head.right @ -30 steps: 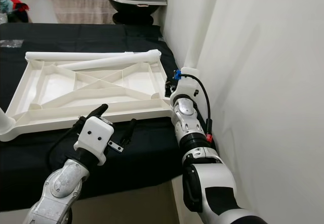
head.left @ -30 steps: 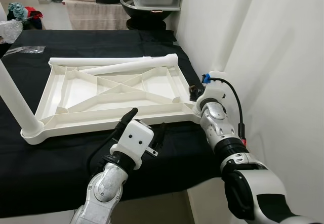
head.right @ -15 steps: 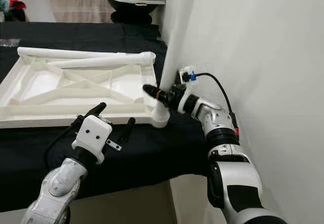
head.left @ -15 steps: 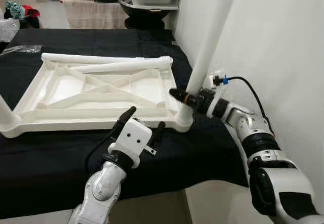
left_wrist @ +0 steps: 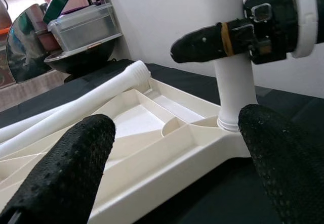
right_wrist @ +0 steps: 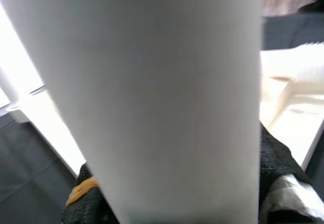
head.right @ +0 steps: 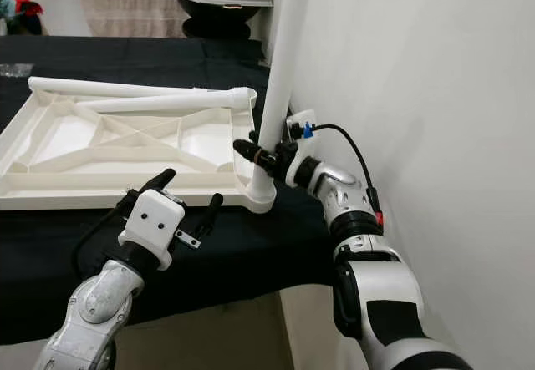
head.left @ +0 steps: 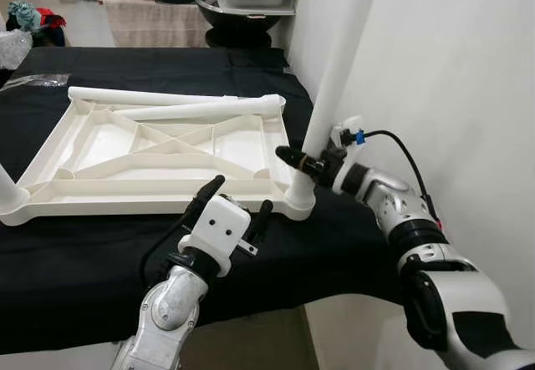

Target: Building children table

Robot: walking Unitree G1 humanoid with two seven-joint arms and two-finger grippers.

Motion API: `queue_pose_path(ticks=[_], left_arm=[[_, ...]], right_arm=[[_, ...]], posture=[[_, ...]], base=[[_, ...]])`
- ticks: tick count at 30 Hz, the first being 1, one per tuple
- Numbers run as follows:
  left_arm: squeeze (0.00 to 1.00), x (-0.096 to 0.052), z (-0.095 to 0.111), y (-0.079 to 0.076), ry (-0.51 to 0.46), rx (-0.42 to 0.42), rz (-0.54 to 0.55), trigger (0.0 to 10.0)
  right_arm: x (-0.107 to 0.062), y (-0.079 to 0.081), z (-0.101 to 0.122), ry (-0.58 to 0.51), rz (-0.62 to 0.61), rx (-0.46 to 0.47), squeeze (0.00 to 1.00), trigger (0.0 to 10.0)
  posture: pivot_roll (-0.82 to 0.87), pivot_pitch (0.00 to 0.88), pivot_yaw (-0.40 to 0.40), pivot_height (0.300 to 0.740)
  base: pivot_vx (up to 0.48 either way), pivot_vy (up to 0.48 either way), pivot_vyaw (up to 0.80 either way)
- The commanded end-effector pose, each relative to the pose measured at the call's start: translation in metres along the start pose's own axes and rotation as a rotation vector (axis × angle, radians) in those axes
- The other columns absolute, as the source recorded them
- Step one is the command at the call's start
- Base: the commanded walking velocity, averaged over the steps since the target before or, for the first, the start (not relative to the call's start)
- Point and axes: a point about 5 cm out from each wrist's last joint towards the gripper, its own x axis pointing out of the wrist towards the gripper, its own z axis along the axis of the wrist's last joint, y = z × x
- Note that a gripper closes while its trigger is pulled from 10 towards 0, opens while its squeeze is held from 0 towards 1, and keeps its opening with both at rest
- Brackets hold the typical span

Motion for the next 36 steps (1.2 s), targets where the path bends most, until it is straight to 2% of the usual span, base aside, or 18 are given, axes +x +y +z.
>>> queue_pose_path(ticks=[1,3,4,5,7,8,9,16,17,20,21,25,26,27,28,31,34,36], left_arm=[[0.0,-0.002,-0.003,-0.002,0.013,0.001,-0.009,10.0],[0.0,-0.002,-0.003,-0.002,0.013,0.001,-0.009,10.0],[0.0,-0.002,-0.003,-0.003,0.012,-0.004,-0.01,10.0],[0.0,-0.002,-0.003,-0.003,0.012,-0.004,-0.01,10.0],[0.0,-0.003,-0.003,-0.005,0.009,-0.003,-0.014,10.0],[0.0,-0.003,-0.003,-0.005,0.009,-0.003,-0.014,10.0],[0.0,-0.003,-0.003,-0.005,0.008,-0.001,-0.018,10.0],[0.0,-0.003,-0.003,-0.005,0.006,0.005,-0.021,10.0],[0.0,-0.003,-0.003,-0.005,0.006,0.007,-0.02,10.0],[0.0,-0.003,-0.003,-0.005,0.006,0.007,-0.019,10.0],[0.0,-0.003,-0.003,-0.005,0.006,0.007,-0.018,10.0],[0.0,-0.002,-0.003,-0.005,0.004,0.008,-0.018,10.0],[0.0,-0.001,-0.003,-0.005,0.004,0.015,-0.019,10.0],[0.0,-0.001,-0.003,-0.005,0.004,0.015,-0.019,10.0],[0.0,-0.001,-0.003,-0.004,0.003,0.017,-0.019,10.0],[0.0,-0.001,-0.003,-0.002,0.007,0.02,-0.011,10.0],[0.0,-0.001,-0.004,-0.002,0.007,0.022,-0.013,10.0],[0.0,-0.001,-0.003,-0.003,0.006,0.026,-0.02,10.0]], right_arm=[[0.006,-0.003,0.004,-0.053,-0.125,0.025,0.0,0.0],[0.006,-0.003,0.004,-0.053,-0.125,0.025,0.0,0.0],[0.002,-0.015,0.003,-0.057,-0.395,-0.034,0.0,0.0],[0.002,-0.015,0.003,-0.057,-0.395,-0.034,0.0,0.0],[-0.021,-0.036,-0.004,-0.058,-0.913,-0.134,0.0,0.0],[-0.021,-0.036,-0.004,-0.058,-0.913,-0.134,0.0,0.0],[-0.025,-0.035,-0.008,-0.061,-1.022,-0.171,0.0,0.0],[-0.017,-0.022,-0.018,-0.057,-1.064,-0.167,0.0,0.0],[-0.009,-0.014,-0.023,-0.042,-1.032,-0.149,0.0,9.6],[-0.003,-0.008,-0.027,-0.035,-0.999,-0.133,0.0,10.0],[0.003,-0.003,-0.027,-0.049,-0.923,-0.116,1.0,10.0],[0.012,0.0,-0.023,-0.069,-0.718,-0.062,1.0,10.0],[0.014,0.003,-0.025,-0.054,-0.568,-0.048,1.0,10.0],[0.014,0.003,-0.025,-0.054,-0.568,-0.048,1.0,10.0],[0.011,0.005,-0.029,-0.022,-0.394,-0.008,0.0,10.0],[-0.009,0.001,-0.028,0.002,-0.126,0.077,0.0,10.0],[-0.022,-0.005,-0.021,0.003,-0.011,0.168,0.0,10.0],[-0.031,-0.007,-0.017,0.007,0.062,0.163,0.0,10.0]], posture=[[0.08,0.02,-0.109,0.74],[0.08,0.02,-0.109,0.74],[0.08,0.016,-0.11,0.74],[0.08,0.016,-0.11,0.74],[0.07,0.009,-0.102,0.74],[0.07,0.009,-0.102,0.74],[0.08,0.0,-0.104,0.74],[0.08,0.0,-0.106,0.74],[0.08,0.0,-0.109,0.74],[0.08,0.0,-0.111,0.74],[0.08,0.0,-0.113,0.74],[0.07,0.008,-0.112,0.74],[0.08,0.012,-0.112,0.74],[0.08,0.012,-0.112,0.74],[0.08,0.013,-0.116,0.74],[0.08,0.016,-0.113,0.74],[0.09,0.016,-0.116,0.74],[0.09,0.021,-0.117,0.74]], base=[[0.0,0.0,0.0],[0.0,0.0,0.0],[0.0,0.0,0.0],[0.0,0.0,0.0],[0.0,0.0,0.0],[0.0,0.0,0.0],[0.0,0.0,0.0],[0.0,0.0,0.0],[0.0,0.0,0.0],[0.0,0.0,0.0],[0.0,0.0,0.0],[0.0,0.0,0.0],[0.0,0.0,0.0],[0.0,0.0,0.0],[0.0,0.0,0.0],[0.0,0.0,0.0],[0.0,0.0,0.0],[0.0,0.0,0.0]])
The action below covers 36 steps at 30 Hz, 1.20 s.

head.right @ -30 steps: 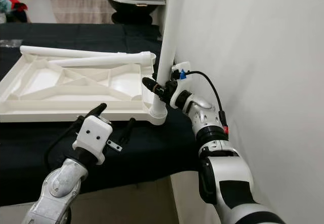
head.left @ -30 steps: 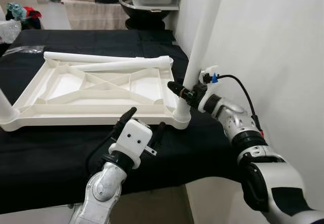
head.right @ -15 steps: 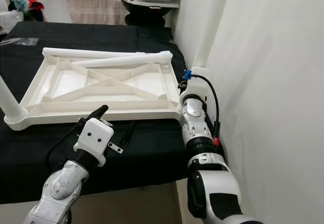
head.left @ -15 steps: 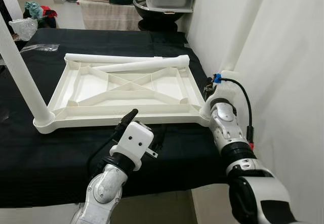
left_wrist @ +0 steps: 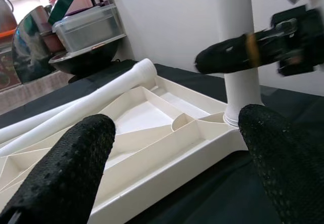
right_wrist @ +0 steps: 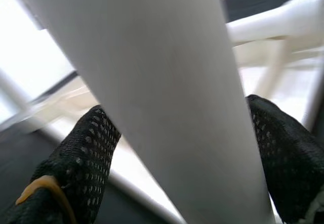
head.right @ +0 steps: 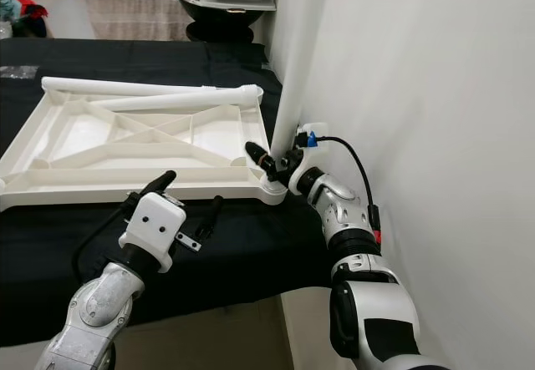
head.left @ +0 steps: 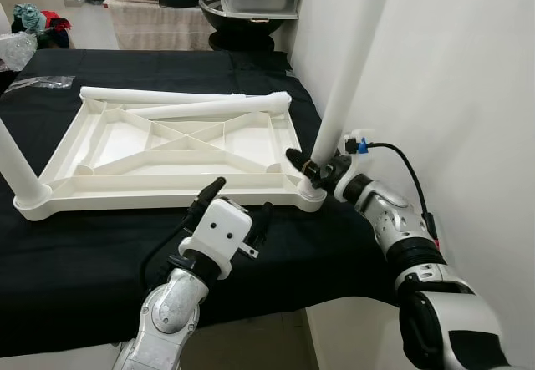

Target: Building children table

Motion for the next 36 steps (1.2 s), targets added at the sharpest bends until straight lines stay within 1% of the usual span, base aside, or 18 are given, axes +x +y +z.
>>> queue_pose_path(ticks=[1,10,11,12,13,17,19,21,24,27,28,29,30,31,32,33,34,36], left_arm=[[0.0,0.0,-0.003,-0.002,0.01,0.014,-0.016,10.0],[0.0,-0.001,-0.004,-0.002,0.015,0.016,-0.019,10.0],[0.0,-0.001,-0.004,-0.002,0.015,0.015,-0.021,10.0],[0.0,-0.001,-0.004,-0.002,0.015,0.015,-0.021,10.0],[0.0,-0.001,-0.004,-0.002,0.015,0.014,-0.022,10.0],[0.0,0.0,-0.003,-0.001,0.015,0.014,-0.018,10.0],[0.0,0.0,-0.003,-0.001,0.015,0.015,-0.017,10.0],[0.0,0.0,-0.003,-0.002,0.015,0.015,-0.018,10.0],[0.0,0.0,-0.003,-0.002,0.014,0.016,-0.02,10.0],[0.0,0.0,-0.003,-0.002,0.014,0.017,-0.02,10.0],[0.0,0.0,-0.004,-0.002,0.015,0.018,-0.021,10.0],[0.0,0.0,-0.004,-0.002,0.015,0.018,-0.021,10.0],[0.0,-0.001,-0.004,-0.003,0.016,0.016,-0.02,10.0],[0.0,-0.001,-0.004,-0.003,0.016,0.016,-0.02,10.0],[0.0,-0.001,-0.004,-0.004,0.016,0.014,-0.023,10.0],[0.0,-0.001,-0.004,-0.004,0.016,0.014,-0.023,10.0],[0.0,-0.001,-0.004,-0.005,0.015,0.012,-0.027,10.0],[0.0,-0.001,-0.004,-0.005,0.015,0.012,-0.027,10.0]], right_arm=[[0.0,0.005,0.0,-0.006,0.074,0.019,0.0,10.0],[0.007,0.019,0.009,-0.023,0.282,-0.013,0.0,10.0],[0.012,0.023,0.011,-0.029,0.307,-0.01,0.0,4.2],[0.012,0.023,0.011,-0.029,0.307,-0.01,0.0,4.2],[0.016,0.028,0.012,-0.035,0.346,-0.005,0.0,0.4],[0.028,0.038,0.015,-0.04,0.375,-0.019,0.0,0.0],[0.033,0.037,0.012,-0.024,0.32,-0.045,0.0,0.0],[0.037,0.033,0.007,0.001,0.218,-0.096,0.0,0.0],[0.034,0.01,0.004,0.024,-0.171,-0.221,0.0,0.0],[0.033,0.006,0.005,0.025,-0.236,-0.241,0.0,0.0],[0.027,-0.004,0.008,0.008,-0.403,-0.293,0.0,0.0],[0.027,-0.004,0.008,0.008,-0.403,-0.293,0.0,0.0],[0.016,-0.016,0.011,-0.019,-0.622,-0.298,0.0,0.0],[0.016,-0.016,0.011,-0.019,-0.622,-0.298,0.0,0.0],[0.004,-0.025,0.013,-0.056,-0.806,-0.326,0.0,0.0],[0.004,-0.025,0.013,-0.056,-0.806,-0.326,0.0,0.0],[-0.01,-0.024,0.005,-0.12,-0.972,-0.307,0.0,0.0],[-0.01,-0.024,0.005,-0.12,-0.972,-0.307,0.0,0.0]], posture=[[0.09,0.021,-0.117,0.74],[0.09,0.026,-0.106,0.74],[0.09,0.026,-0.106,0.74],[0.09,0.026,-0.106,0.74],[0.09,0.026,-0.106,0.74],[0.09,0.033,-0.11,0.74],[0.09,0.032,-0.109,0.74],[0.09,0.03,-0.109,0.74],[0.09,0.027,-0.11,0.74],[0.09,0.027,-0.11,0.74],[0.08,0.026,-0.11,0.74],[0.08,0.026,-0.11,0.74],[0.08,0.023,-0.109,0.74],[0.08,0.023,-0.109,0.74],[0.08,0.023,-0.109,0.74],[0.08,0.023,-0.109,0.74],[0.08,0.014,-0.11,0.74],[0.08,0.014,-0.11,0.74]], base=[[0.0,0.0,0.0],[0.0,0.0,0.0],[0.0,0.0,0.0],[0.0,0.0,0.0],[0.0,0.0,0.0],[0.0,0.0,0.0],[0.0,0.0,0.0],[0.0,0.0,0.0],[0.0,0.0,0.0],[0.0,0.0,0.0],[0.0,0.0,0.0],[0.0,0.0,0.0],[0.0,0.0,0.0],[0.0,0.0,0.0],[0.0,0.0,0.0],[0.0,0.0,0.0],[0.0,0.0,0.0],[0.0,0.0,0.0]])
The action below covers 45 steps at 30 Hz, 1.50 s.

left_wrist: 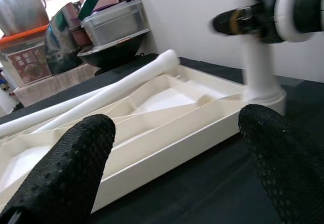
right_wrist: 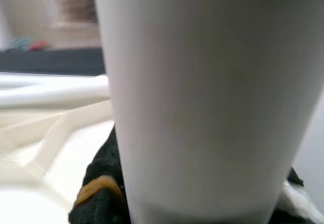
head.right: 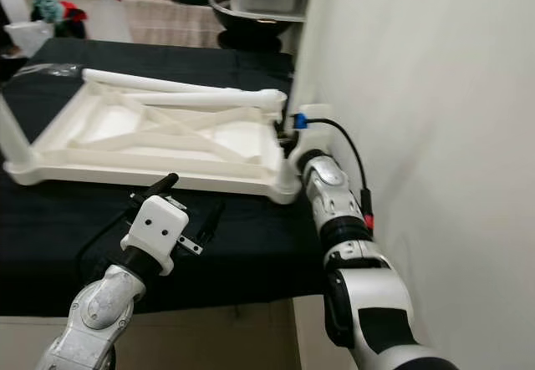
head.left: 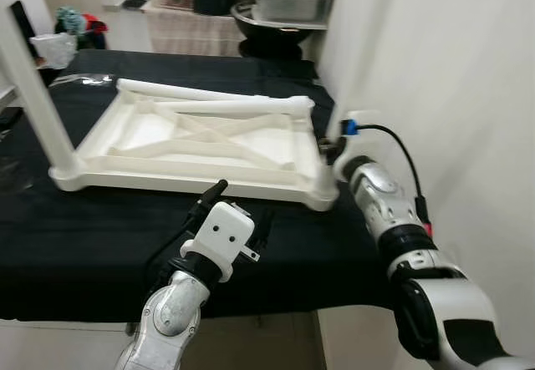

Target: Building children table

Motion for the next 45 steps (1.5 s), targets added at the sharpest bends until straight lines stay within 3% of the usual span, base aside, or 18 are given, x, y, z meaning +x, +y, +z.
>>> queue_pose_path(ticks=[1,6,7,10,13,14,17,20,21,25,27,31,32,34,36,39,41,45], left_arm=[[0.0,0.0,-0.003,-0.004,0.01,0.005,-0.019,10.0],[0.0,0.0,-0.003,-0.003,0.01,0.006,-0.017,10.0],[0.0,0.0,-0.003,-0.003,0.011,0.005,-0.016,10.0],[0.0,0.0,-0.002,-0.003,0.009,0.003,-0.017,10.0],[0.0,0.0,-0.002,-0.003,0.008,0.003,-0.017,10.0],[0.0,0.0,-0.002,-0.002,0.009,0.001,-0.011,10.0],[0.0,0.0,-0.002,-0.002,0.009,0.0,-0.008,10.0],[0.0,0.0,-0.002,-0.004,0.008,0.002,-0.016,10.0],[0.0,0.0,-0.002,-0.004,0.009,0.001,-0.017,10.0],[0.0,0.0,-0.002,-0.004,0.008,-0.001,-0.018,10.0],[0.0,0.0,-0.002,-0.003,0.008,0.0,-0.014,10.0],[0.0,0.0,-0.001,-0.003,0.007,0.002,-0.013,10.0],[0.0,0.0,-0.001,-0.003,0.007,0.001,-0.012,10.0],[0.0,0.0,-0.001,-0.003,0.007,0.001,-0.012,10.0],[0.0,0.001,-0.001,-0.003,0.007,0.001,-0.011,10.0],[0.0,0.0,-0.001,-0.002,0.008,0.002,-0.008,10.0],[0.0,0.0,-0.001,-0.001,0.01,0.004,-0.005,10.0],[0.0,0.0,-0.001,0.0,0.011,0.006,-0.003,10.0]], right_arm=[[-0.009,-0.013,-0.016,0.059,-0.104,-0.028,0.0,0.0],[-0.024,-0.003,-0.028,0.072,-0.134,-0.025,0.0,0.0],[-0.027,0.01,-0.033,0.073,-0.06,-0.033,0.0,10.0],[-0.032,0.028,-0.037,0.049,0.078,-0.04,0.0,10.0],[-0.037,0.032,-0.038,0.024,0.152,-0.05,0.0,10.0],[-0.041,0.03,-0.037,-0.003,0.162,-0.088,1.0,10.0],[-0.047,0.024,-0.038,-0.01,0.158,-0.116,1.0,10.0],[-0.055,0.023,-0.038,0.033,0.173,-0.075,1.0,10.0],[-0.056,0.026,-0.036,0.039,0.194,-0.061,0.0,10.0],[-0.05,0.032,-0.023,0.006,0.258,0.004,0.0,10.0],[-0.039,0.036,-0.011,0.001,0.394,0.105,0.0,10.0],[-0.03,0.036,-0.002,0.002,0.509,0.168,0.0,10.0],[-0.031,0.035,0.004,0.052,0.748,0.229,0.0,10.0],[-0.031,0.035,0.004,0.052,0.748,0.229,0.0,10.0],[-0.04,0.031,0.006,0.075,0.977,0.209,0.0,10.0],[-0.045,0.029,0.004,0.099,1.064,0.189,0.0,10.0],[-0.055,0.027,0.002,0.135,1.205,0.183,0.0,10.0],[-0.061,0.03,0.001,0.156,1.277,0.193,0.0,10.0]], posture=[[0.08,0.014,-0.11,0.74],[0.08,0.018,-0.113,0.74],[0.07,0.021,-0.112,0.74],[0.08,0.025,-0.116,0.74],[0.08,0.028,-0.118,0.74],[0.08,0.031,-0.119,0.74],[0.07,0.029,-0.118,0.74],[0.07,0.035,-0.118,0.74],[0.07,0.035,-0.118,0.74],[0.07,0.035,-0.118,0.74],[0.07,0.038,-0.116,0.74],[0.07,0.037,-0.118,0.74],[0.07,0.041,-0.115,0.74],[0.07,0.041,-0.115,0.74],[0.07,0.043,-0.118,0.74],[0.08,0.044,-0.119,0.74],[0.09,0.045,-0.119,0.74],[0.09,0.045,-0.116,0.74]], base=[[0.0,0.0,0.0],[0.0,0.0,0.0],[0.0,0.0,0.0],[0.0,0.0,0.0],[0.0,0.0,0.0],[0.0,0.0,0.0],[0.0,0.0,0.0],[0.0,0.0,0.0],[0.0,0.0,0.0],[0.0,0.0,0.0],[0.0,0.0,0.0],[0.0,0.0,0.0],[0.0,0.0,0.0],[0.0,0.0,0.0],[0.0,0.0,0.0],[0.0,0.0,0.0],[0.0,0.0,0.0],[0.0,0.0,0.0]])
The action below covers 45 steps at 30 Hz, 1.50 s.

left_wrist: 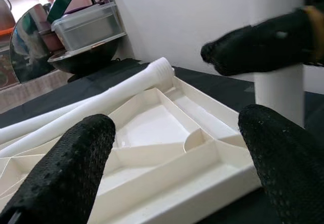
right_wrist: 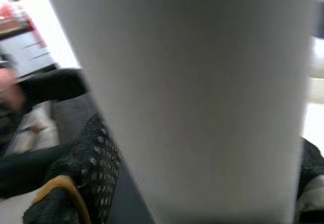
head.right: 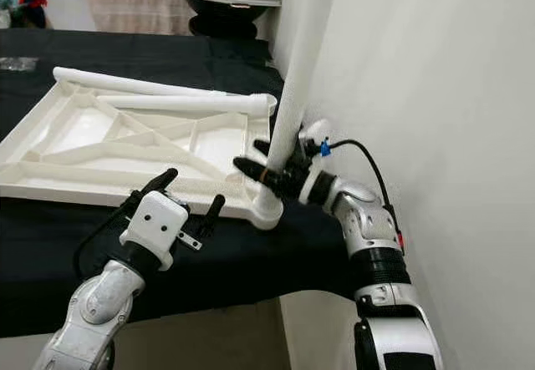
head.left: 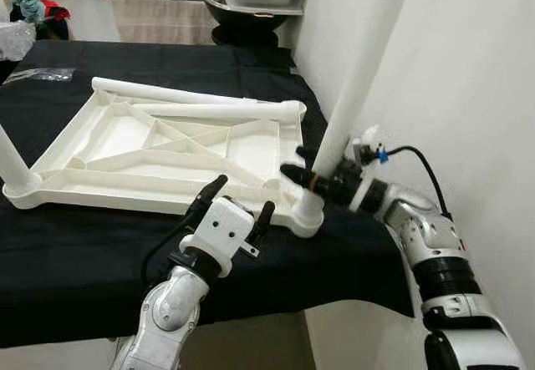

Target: Building children table

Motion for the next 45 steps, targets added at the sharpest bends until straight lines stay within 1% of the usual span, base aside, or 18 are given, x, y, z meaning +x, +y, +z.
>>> queue_pose_path(ticks=[1,6,13,19,20,22,24,25,27,28,29,33,36,37,42,43,44,45], left_arm=[[0.0,-0.001,-0.002,-0.001,0.014,0.006,-0.007,10.0],[0.0,-0.001,-0.002,-0.002,0.015,0.006,-0.008,10.0],[0.0,-0.001,-0.003,-0.004,0.016,0.001,-0.015,10.0],[0.0,-0.002,-0.005,-0.004,0.02,-0.003,-0.017,10.0],[0.0,-0.002,-0.005,-0.004,0.02,-0.003,-0.017,10.0],[0.0,-0.002,-0.004,-0.005,0.017,-0.002,-0.021,10.0],[0.0,-0.002,-0.003,-0.005,0.015,-0.001,-0.021,10.0],[0.0,-0.002,-0.003,-0.005,0.016,-0.001,-0.021,10.0],[0.0,-0.002,-0.003,-0.005,0.016,-0.001,-0.02,10.0],[0.0,-0.002,-0.003,-0.005,0.017,-0.001,-0.022,10.0],[0.0,-0.002,-0.003,-0.006,0.017,0.0,-0.023,10.0],[0.0,-0.002,-0.003,-0.005,0.017,0.001,-0.02,10.0],[0.0,-0.002,-0.004,-0.005,0.019,0.001,-0.018,10.0],[0.0,-0.002,-0.004,-0.005,0.02,0.003,-0.018,10.0],[0.0,-0.002,-0.004,-0.006,0.019,0.002,-0.02,10.0],[0.0,-0.002,-0.004,-0.005,0.018,0.002,-0.018,10.0],[0.0,-0.002,-0.004,-0.005,0.018,0.002,-0.018,10.0],[0.0,-0.002,-0.003,-0.005,0.018,0.001,-0.015,10.0]], right_arm=[[0.005,0.005,-0.008,0.02,0.052,0.028,0.0,0.0],[0.011,-0.002,-0.016,0.012,-0.047,0.015,0.0,0.0],[0.001,-0.022,-0.017,-0.121,-0.551,-0.044,0.0,0.0],[-0.014,-0.025,-0.015,-0.096,-0.97,-0.238,0.0,0.0],[-0.014,-0.025,-0.015,-0.096,-0.97,-0.238,0.0,0.0],[-0.023,-0.022,-0.02,-0.031,-1.198,-0.317,0.0,0.0],[-0.025,-0.019,-0.022,-0.025,-1.272,-0.318,0.0,0.0],[-0.027,-0.015,-0.024,-0.02,-1.355,-0.299,0.0,2.8],[-0.025,-0.012,-0.025,-0.019,-1.4,-0.282,0.0,2.6],[-0.022,-0.01,-0.027,-0.02,-1.42,-0.26,0.0,3.5],[-0.015,-0.008,-0.029,-0.021,-1.401,-0.241,0.0,10.0],[0.002,-0.009,-0.028,-0.054,-1.32,-0.204,0.0,10.0],[0.003,-0.01,-0.028,-0.058,-1.323,-0.194,0.0,10.0],[0.005,-0.016,-0.024,-0.089,-1.25,-0.143,1.0,10.0],[0.004,-0.024,-0.019,-0.087,-1.189,-0.142,1.0,10.0],[0.004,-0.033,-0.011,-0.043,-1.074,-0.18,0.0,10.0],[0.004,-0.033,-0.011,-0.043,-1.074,-0.18,0.0,10.0],[0.007,-0.035,-0.007,-0.019,-0.968,-0.194,0.0,10.0]], posture=[[0.09,0.043,-0.117,0.74],[0.09,0.038,-0.119,0.74],[0.08,0.02,-0.109,0.74],[0.08,0.011,-0.104,0.74],[0.08,0.011,-0.104,0.74],[0.08,0.014,-0.106,0.74],[0.08,0.015,-0.107,0.74],[0.08,0.015,-0.107,0.74],[0.08,0.015,-0.107,0.74],[0.08,0.017,-0.109,0.74],[0.09,0.016,-0.112,0.74],[0.09,0.016,-0.114,0.74],[0.09,0.015,-0.115,0.74],[0.08,0.016,-0.118,0.74],[0.08,0.017,-0.119,0.74],[0.09,0.015,-0.124,0.74],[0.09,0.015,-0.124,0.74],[0.09,0.015,-0.122,0.74]], base=[[0.0,0.0,0.0],[0.0,0.0,0.0],[0.0,0.0,0.0],[0.0,0.0,0.0],[0.0,0.0,0.0],[0.0,0.0,0.0],[0.0,0.0,0.0],[0.0,0.0,0.0],[0.0,0.0,0.0],[0.0,0.0,0.0],[0.0,0.0,0.0],[0.0,0.0,0.0],[0.0,0.0,0.0],[0.0,0.0,0.0],[0.0,0.0,0.0],[0.0,0.0,0.0],[0.0,0.0,0.0],[0.0,0.0,0.0]])
